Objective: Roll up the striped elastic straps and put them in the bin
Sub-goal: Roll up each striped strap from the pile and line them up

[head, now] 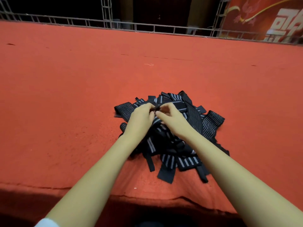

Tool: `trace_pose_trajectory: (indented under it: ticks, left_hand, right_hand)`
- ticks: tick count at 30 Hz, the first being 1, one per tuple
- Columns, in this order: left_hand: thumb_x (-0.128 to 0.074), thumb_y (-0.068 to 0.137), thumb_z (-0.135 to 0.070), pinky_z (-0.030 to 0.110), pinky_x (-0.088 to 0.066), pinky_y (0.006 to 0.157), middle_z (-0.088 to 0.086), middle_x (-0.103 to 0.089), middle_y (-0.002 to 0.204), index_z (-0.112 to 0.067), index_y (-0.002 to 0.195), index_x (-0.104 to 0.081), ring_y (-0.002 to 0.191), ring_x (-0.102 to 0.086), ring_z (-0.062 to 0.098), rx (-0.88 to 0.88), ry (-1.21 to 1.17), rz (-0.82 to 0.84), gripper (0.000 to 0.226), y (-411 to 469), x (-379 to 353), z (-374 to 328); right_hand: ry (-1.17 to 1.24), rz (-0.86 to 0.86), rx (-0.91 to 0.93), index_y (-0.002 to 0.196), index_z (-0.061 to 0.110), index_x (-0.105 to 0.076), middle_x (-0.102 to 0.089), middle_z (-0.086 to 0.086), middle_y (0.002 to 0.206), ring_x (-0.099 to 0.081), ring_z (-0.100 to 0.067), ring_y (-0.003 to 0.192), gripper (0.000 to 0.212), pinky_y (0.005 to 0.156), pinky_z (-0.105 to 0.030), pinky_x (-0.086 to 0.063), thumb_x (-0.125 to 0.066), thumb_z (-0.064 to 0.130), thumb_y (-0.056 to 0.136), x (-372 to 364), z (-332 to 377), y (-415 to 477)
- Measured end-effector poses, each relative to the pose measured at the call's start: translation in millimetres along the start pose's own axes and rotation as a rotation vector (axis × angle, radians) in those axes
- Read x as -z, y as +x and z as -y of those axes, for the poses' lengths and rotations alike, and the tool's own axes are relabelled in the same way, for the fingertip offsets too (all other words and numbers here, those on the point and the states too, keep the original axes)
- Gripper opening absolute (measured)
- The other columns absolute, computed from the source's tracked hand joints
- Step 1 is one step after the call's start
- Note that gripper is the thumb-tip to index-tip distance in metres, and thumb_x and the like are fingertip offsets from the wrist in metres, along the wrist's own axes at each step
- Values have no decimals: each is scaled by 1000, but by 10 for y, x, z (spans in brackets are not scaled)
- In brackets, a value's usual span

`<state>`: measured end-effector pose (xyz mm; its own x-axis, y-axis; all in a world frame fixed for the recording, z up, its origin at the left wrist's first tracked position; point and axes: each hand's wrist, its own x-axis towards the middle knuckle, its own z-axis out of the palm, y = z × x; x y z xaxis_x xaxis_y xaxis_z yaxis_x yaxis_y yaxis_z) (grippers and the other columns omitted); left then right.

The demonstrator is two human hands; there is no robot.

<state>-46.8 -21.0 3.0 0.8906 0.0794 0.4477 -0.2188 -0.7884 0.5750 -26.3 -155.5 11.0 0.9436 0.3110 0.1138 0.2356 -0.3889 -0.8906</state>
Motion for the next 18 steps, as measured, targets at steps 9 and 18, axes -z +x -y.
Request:
trace_pose_trajectory:
  ticks: [9,18]
  left_hand:
    - [-54,90,-7,36,-39,98,8,-56,114,-8,118,-60,109,-50,29,-202,17,-27,29,-940,285,-240]
    - [-67,88,-23,7,-36,65,-14,-60,72,-20,84,-57,69,-54,-11,5,-244,28,11,-1733,508,-471]
  right_hand:
    - [330,-153,-10,104,5,-58,-60,-8,91,-59,-12,81,17,64,-17,-54,-41,4,100,-203,98,-1011]
    - [510,-41,-144,97,15,-62,-61,-4,87,-57,-13,66,9,55,-22,-48,-53,16,97,-138,22,-1909]
